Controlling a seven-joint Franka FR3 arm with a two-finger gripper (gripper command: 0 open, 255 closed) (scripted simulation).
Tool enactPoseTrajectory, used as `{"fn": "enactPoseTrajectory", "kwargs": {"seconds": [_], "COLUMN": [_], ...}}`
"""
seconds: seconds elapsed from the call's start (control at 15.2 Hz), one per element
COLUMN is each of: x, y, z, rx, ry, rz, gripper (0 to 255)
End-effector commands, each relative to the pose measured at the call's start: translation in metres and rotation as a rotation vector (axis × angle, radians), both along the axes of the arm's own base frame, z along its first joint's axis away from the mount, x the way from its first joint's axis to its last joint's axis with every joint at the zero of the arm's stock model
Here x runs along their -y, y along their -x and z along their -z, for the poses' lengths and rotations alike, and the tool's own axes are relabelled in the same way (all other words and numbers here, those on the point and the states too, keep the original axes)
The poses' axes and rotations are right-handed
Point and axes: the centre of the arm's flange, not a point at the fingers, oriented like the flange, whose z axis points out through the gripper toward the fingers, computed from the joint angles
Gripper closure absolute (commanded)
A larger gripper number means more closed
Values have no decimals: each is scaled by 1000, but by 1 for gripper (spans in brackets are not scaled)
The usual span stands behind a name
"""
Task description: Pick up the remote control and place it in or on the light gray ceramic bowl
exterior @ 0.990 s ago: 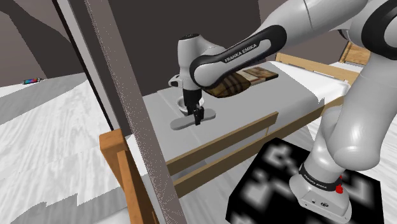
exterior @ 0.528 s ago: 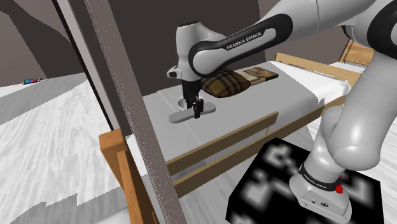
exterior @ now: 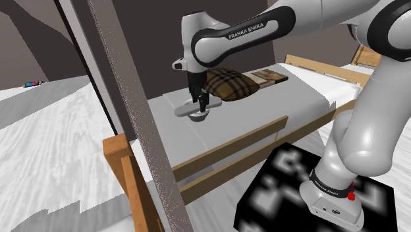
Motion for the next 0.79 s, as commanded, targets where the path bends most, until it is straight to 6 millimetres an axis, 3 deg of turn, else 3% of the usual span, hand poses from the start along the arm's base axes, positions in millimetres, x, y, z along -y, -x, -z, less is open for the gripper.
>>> {"fn": "enactPoseTrajectory", "kwargs": {"seconds": [0.0, 0.59, 0.73], "x": [19, 100, 105], "y": [-19, -105, -110], "z": [-1, -4, 1], "rx": [0, 0, 0], "ry": [0, 0, 0], "rz": [-1, -1, -1], "gripper": [255, 255, 255]}}
